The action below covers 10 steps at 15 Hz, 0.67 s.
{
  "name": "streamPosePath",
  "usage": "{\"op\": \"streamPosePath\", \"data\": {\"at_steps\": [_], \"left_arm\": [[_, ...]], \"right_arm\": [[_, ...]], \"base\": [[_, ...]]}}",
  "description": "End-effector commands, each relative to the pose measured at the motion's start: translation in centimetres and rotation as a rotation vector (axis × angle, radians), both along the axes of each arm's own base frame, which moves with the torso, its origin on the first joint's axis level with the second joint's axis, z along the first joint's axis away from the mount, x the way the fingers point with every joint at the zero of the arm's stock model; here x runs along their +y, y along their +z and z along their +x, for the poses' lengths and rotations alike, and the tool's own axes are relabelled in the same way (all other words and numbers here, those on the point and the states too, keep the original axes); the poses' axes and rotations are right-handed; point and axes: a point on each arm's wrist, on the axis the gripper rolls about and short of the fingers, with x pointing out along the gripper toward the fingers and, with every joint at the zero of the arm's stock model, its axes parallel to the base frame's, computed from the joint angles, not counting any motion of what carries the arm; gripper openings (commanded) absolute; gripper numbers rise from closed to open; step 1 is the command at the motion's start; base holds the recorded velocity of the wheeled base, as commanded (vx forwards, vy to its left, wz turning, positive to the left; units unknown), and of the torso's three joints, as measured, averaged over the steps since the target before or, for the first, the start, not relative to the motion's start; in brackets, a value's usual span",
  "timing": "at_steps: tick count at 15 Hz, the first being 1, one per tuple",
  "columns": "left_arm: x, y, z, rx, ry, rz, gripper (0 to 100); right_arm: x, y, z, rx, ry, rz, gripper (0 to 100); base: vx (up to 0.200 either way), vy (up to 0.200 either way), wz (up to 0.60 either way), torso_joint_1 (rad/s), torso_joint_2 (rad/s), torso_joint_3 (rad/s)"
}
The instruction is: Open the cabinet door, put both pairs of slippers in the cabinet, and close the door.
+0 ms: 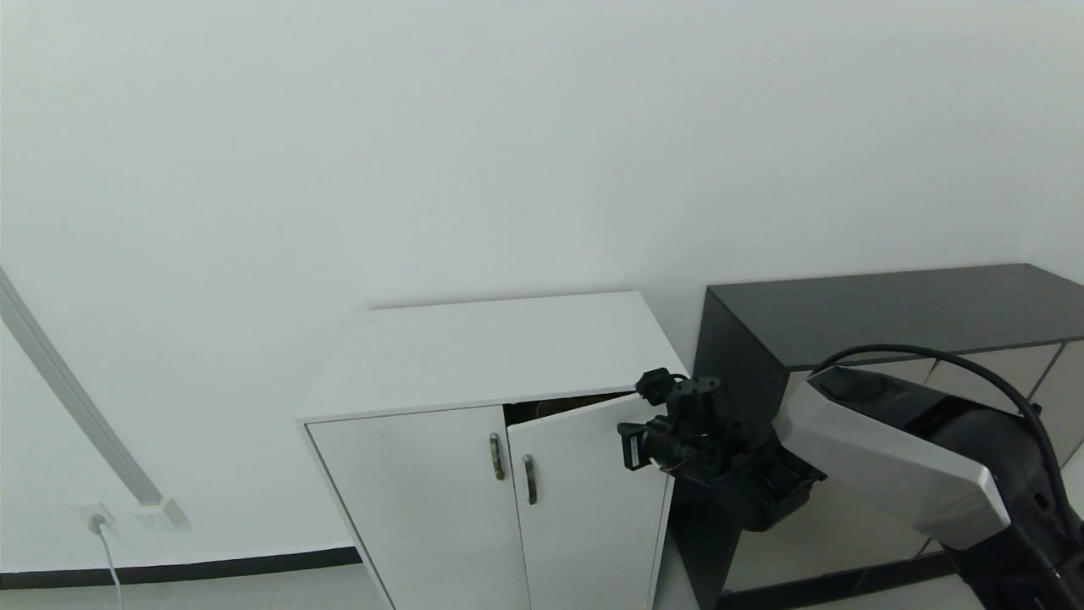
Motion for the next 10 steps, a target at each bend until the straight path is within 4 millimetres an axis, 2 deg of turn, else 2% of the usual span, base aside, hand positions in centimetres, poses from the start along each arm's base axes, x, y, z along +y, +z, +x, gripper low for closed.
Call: {"op": "streamPosePath", "data": {"at_steps": [1, 10], "left_arm": [[0.00, 0.01, 0.01, 0.000, 0.000, 0.000, 0], [0.00, 0.01, 0.01, 0.000, 0.000, 0.001, 0]], "right_arm": [[0.16, 0.05, 0.35, -0.009, -0.001, 0.006, 0], [0.65, 0.30, 1.26, -0.023, -0.013, 0.007, 0]], "base": [[0.000, 0.000, 0.00, 0.000, 0.00, 0.000], [0.000, 0.000, 0.00, 0.000, 0.00, 0.000]]}}
